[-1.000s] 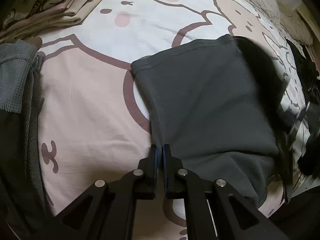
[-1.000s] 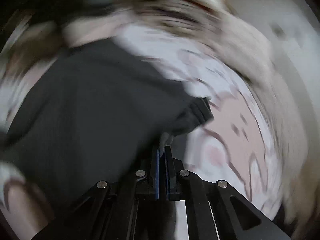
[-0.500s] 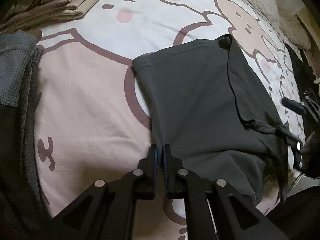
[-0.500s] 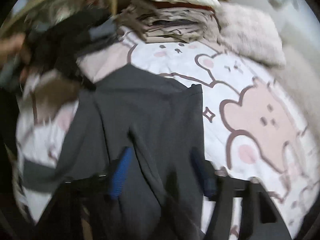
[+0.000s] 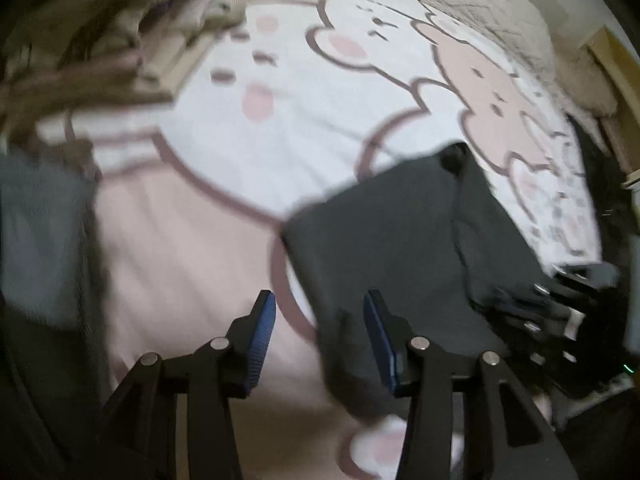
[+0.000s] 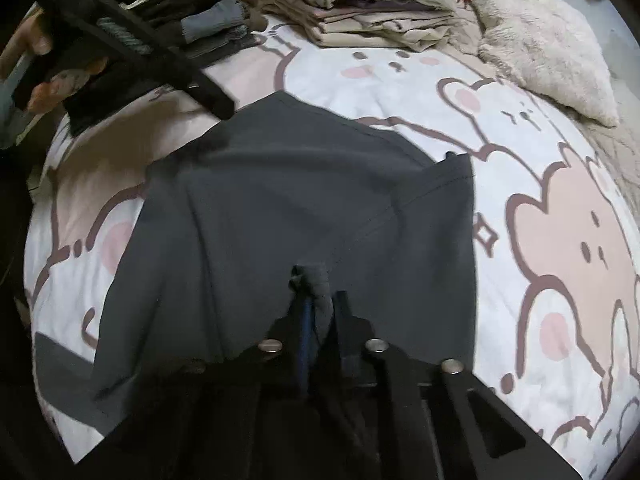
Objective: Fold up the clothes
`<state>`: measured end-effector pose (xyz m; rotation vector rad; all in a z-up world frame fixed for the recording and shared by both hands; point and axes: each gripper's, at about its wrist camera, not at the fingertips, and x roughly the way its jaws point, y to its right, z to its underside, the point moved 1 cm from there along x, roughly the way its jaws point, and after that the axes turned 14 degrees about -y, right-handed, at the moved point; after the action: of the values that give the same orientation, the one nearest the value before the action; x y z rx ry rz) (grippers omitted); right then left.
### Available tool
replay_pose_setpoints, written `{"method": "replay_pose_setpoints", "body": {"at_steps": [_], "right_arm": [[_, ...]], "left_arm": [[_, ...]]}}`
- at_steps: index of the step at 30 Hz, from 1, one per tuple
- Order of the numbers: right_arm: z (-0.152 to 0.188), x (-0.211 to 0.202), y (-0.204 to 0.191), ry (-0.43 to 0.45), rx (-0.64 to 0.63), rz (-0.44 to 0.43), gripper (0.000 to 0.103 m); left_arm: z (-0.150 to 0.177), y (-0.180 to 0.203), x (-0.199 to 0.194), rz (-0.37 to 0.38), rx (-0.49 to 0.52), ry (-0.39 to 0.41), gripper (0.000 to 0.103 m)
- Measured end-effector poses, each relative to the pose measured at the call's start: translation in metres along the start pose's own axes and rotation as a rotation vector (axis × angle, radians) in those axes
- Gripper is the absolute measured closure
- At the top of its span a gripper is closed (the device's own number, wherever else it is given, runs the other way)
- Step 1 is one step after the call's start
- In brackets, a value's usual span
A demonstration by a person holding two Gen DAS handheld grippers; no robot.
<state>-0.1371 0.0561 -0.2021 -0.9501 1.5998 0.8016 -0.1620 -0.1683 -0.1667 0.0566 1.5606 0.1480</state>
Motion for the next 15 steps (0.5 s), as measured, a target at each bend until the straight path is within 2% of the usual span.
{"method": "replay_pose_setpoints", "body": {"at_steps": [4, 8, 10, 13, 15], "right_arm": [[0.002, -0.014, 0.013, 0.033, 0.062, 0.079, 0.097], [0.008, -0.034, 0.048, 0.052, 0.165, 0.143, 0.097], [0.013, -0.042, 0.067, 0.060, 0.219, 0.175, 0.097], [0.021, -0.054, 0.093, 0.078, 0.294, 0.224, 0.097], [0.027, -0.062, 0.108, 0.091, 0.337, 0.254, 0.097]], "left_arm": [[-0.019, -0.006, 0.020, -0.052, -0.015, -0.034, 0.058], [-0.026, -0.002, 0.024, -0.077, 0.003, -0.013, 0.059], [-0.029, 0.006, 0.024, -0.053, 0.029, -0.003, 0.091], [-0.030, 0.025, 0.018, -0.068, 0.096, 0.032, 0.096], [-0.030, 0.038, 0.009, -0.128, 0.146, 0.092, 0.097]]}}
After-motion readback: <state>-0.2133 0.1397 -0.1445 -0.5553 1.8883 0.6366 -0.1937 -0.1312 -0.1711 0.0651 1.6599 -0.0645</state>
